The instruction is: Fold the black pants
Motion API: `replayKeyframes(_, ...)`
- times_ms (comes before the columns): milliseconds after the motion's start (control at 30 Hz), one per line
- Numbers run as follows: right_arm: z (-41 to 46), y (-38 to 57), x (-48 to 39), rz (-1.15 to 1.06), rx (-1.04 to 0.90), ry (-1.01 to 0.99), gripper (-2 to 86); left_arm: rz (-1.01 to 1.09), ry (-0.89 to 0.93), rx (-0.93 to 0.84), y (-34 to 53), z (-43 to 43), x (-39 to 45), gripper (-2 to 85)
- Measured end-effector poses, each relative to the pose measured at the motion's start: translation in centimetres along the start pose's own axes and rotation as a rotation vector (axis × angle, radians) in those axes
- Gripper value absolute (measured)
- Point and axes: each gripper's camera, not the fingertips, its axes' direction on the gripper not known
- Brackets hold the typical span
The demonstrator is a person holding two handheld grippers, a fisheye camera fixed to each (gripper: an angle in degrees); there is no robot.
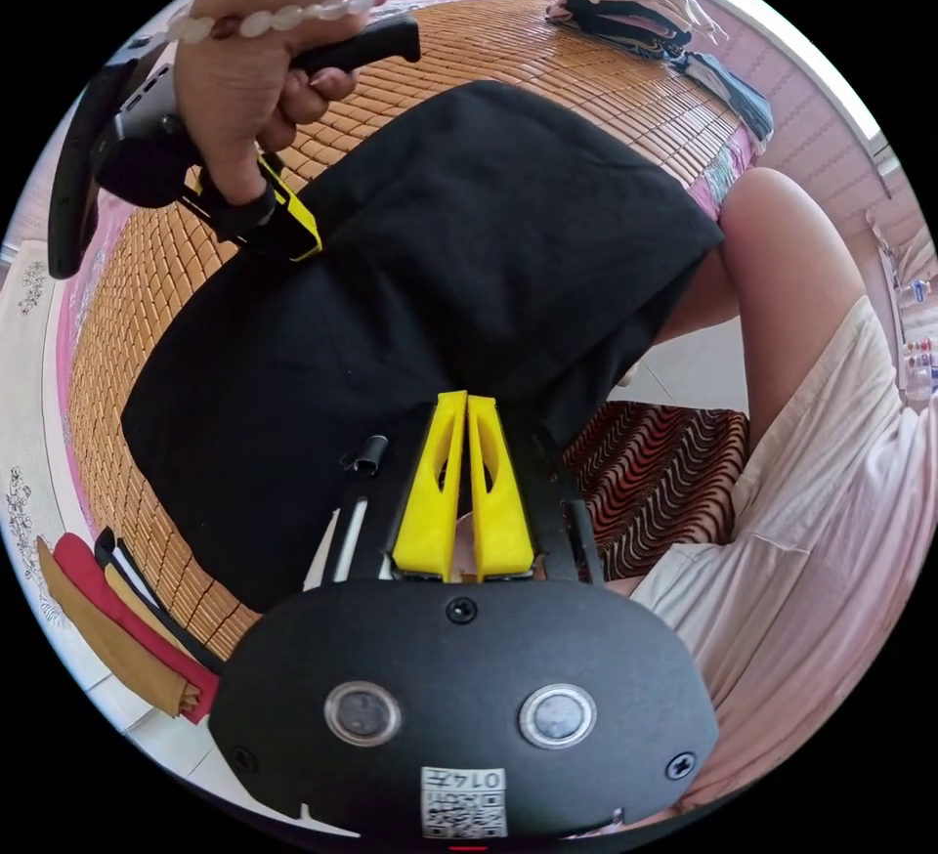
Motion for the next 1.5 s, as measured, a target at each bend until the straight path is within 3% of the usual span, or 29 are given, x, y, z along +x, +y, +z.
replayKeyframes(133,0.7,2.6,1.9,0.054,0.038,-0.077,-0.9,0.008,0.013,-0.012,-0.3,-0.1,0.1,-1.0)
replayKeyframes(333,1.6,8.1,2.4,0.095,0.141,-0.040,-0.9,-0.005,0.027,-0.003,0.1,-0.2,0.1,-0.8)
replayKeyframes(433,1.1,14.4,2.5,0.059,0.346,-0.039,-0.9,-0.038,0.060,0.071,1.8,-0.6,-0.4,-0.1)
replayKeyframes(567,0.7,29.1,6.0,0.287,0.621,-0.283,-0.7,-0.056,0.080,0.150,4.5,-2.3,-0.1,6.9)
replayKeyframes(633,2.6,36.0,6.9,0.416,0.657,-0.344,-0.4,-0.069,0.109,0.207,5.4,-3.3,0.1,8.8)
replayKeyframes(767,9.8,47.8,5.9,0.615,0.531,-0.455,5.6,-0.030,0.204,0.382,6.4,-5.1,1.9,10.7)
replayKeyframes(867,13.9,52.1,3.7,0.689,0.473,-0.466,11.8,0.061,0.251,0.417,5.6,-5.2,4.2,13.2)
replayKeyframes(1000,18.1,54.1,3.5,0.722,0.391,-0.603,12.2,0.185,0.223,0.422,3.8,-4.9,7.6,15.8)
replayKeyframes(1067,18.5,56.4,3.8,0.719,0.505,-0.751,4.8,0.223,0.222,0.408,2.9,-4.6,8.7,16.6)
replayKeyframes(1200,16.3,61.4,4.1,0.690,0.710,-0.846,2.3,0.283,0.168,0.401,1.7,-4.7,10.8,20.6)
replayKeyframes(1300,15.0,64.9,4.2,0.649,0.894,-0.957,2.3,0.273,0.087,0.424,1.7,-4.8,11.3,15.9)
replayKeyframes(1367,15.0,67.7,4.5,0.651,1.001,-0.990,3.3,0.217,-0.002,0.453,2.4,-5.0,10.9,6.0)
replayKeyframes(1500,18.9,73.3,6.0,0.940,1.143,-0.947,8.8,0.194,0.026,0.412,4.5,-4.8,9.5,1.2)
